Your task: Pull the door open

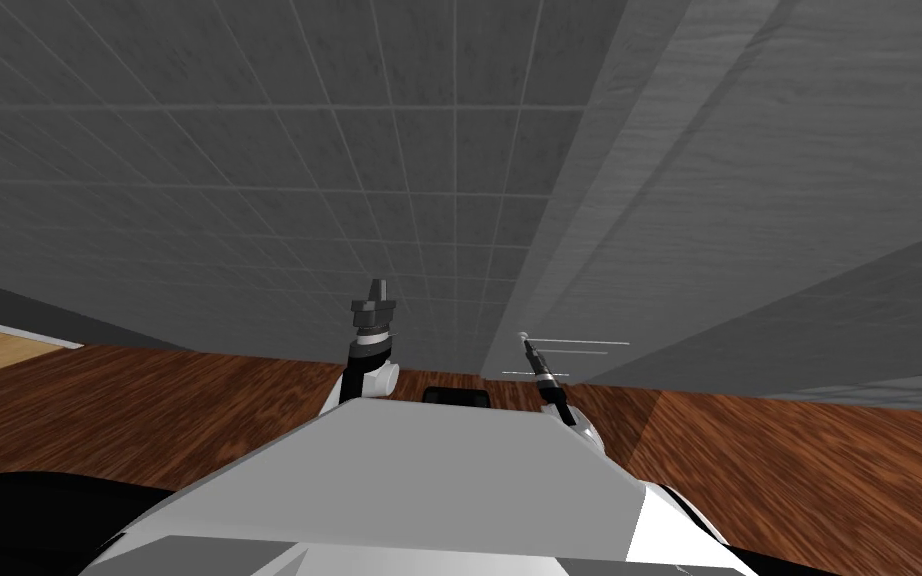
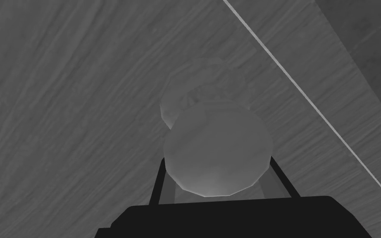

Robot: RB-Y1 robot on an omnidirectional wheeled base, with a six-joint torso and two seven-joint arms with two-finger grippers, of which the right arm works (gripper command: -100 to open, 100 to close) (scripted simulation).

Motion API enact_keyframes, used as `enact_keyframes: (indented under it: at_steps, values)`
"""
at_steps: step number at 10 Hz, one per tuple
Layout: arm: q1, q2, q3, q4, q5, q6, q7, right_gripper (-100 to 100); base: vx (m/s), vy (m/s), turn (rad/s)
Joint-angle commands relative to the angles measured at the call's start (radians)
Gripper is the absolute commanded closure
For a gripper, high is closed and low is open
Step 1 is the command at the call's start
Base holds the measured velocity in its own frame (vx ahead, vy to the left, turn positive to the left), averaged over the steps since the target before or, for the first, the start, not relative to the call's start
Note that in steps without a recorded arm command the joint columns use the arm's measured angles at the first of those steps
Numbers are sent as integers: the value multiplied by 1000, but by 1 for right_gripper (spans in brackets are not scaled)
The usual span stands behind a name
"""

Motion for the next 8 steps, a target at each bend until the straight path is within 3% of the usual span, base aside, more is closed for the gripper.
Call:
enact_keyframes:
  at_steps: [1,5,8]
  values:
    - [1,10,11,2,-3,2,-28,100,-37,-20,45]
    - [-2,12,21,-1,-52,14,-143,100,-53,-33,90]
    - [-4,12,25,-2,-69,18,-193,100,-41,-26,67]
